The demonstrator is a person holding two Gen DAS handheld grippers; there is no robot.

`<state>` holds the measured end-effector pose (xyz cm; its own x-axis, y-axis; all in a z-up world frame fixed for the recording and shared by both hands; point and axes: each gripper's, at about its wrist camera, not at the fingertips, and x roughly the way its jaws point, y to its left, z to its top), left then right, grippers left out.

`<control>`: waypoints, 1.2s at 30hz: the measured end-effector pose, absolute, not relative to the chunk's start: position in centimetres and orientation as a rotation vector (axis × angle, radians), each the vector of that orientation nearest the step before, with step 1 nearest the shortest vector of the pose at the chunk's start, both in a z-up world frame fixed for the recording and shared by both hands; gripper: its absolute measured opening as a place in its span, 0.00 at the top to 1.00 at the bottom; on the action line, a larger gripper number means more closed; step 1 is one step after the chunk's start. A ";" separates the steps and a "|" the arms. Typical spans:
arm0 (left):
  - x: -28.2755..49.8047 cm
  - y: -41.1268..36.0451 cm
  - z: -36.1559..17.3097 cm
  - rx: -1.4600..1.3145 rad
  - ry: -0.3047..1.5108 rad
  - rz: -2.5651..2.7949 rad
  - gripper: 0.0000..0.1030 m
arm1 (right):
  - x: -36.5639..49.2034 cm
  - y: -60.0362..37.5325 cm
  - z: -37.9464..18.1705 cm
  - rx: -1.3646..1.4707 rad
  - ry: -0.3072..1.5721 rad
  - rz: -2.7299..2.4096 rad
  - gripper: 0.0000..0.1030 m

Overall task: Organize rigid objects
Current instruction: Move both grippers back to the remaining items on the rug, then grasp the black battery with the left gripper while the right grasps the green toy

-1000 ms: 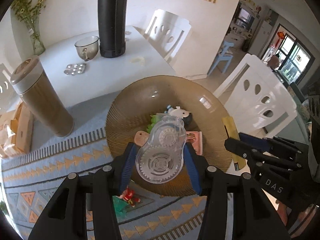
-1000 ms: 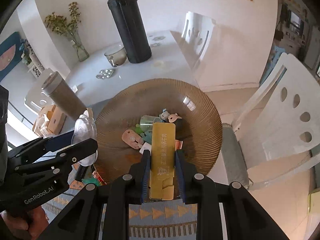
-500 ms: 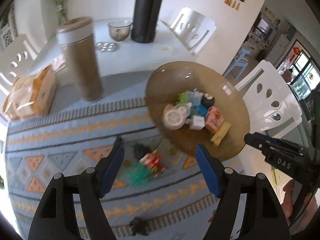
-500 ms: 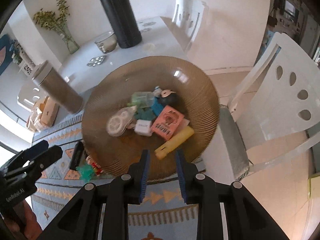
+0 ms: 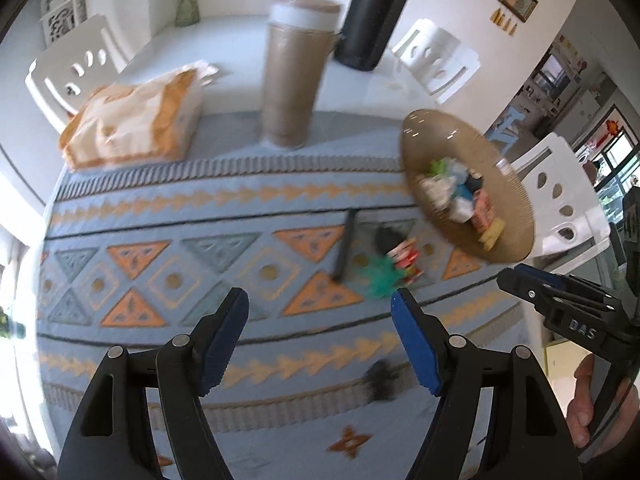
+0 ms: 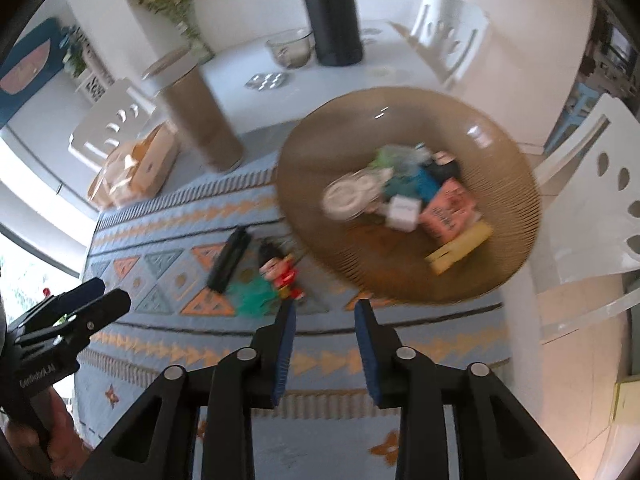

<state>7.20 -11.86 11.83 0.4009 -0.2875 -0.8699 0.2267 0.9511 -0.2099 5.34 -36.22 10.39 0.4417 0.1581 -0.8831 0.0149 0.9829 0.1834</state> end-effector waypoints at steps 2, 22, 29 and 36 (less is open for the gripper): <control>7.2 -10.2 11.0 -0.078 1.135 -0.319 0.30 | 4.9 -34.5 9.7 0.168 1.136 0.112 0.66; 15.3 -13.1 6.3 -0.191 1.269 -0.658 0.33 | 7.8 -31.1 2.6 0.424 1.306 0.118 0.66; 17.6 -17.1 4.0 -0.022 1.319 -0.647 0.49 | 10.7 -30.4 0.9 0.399 1.357 0.097 0.66; 17.8 -19.1 2.1 0.051 1.358 -0.654 0.62 | 11.9 -30.6 -0.1 0.428 1.381 0.075 0.65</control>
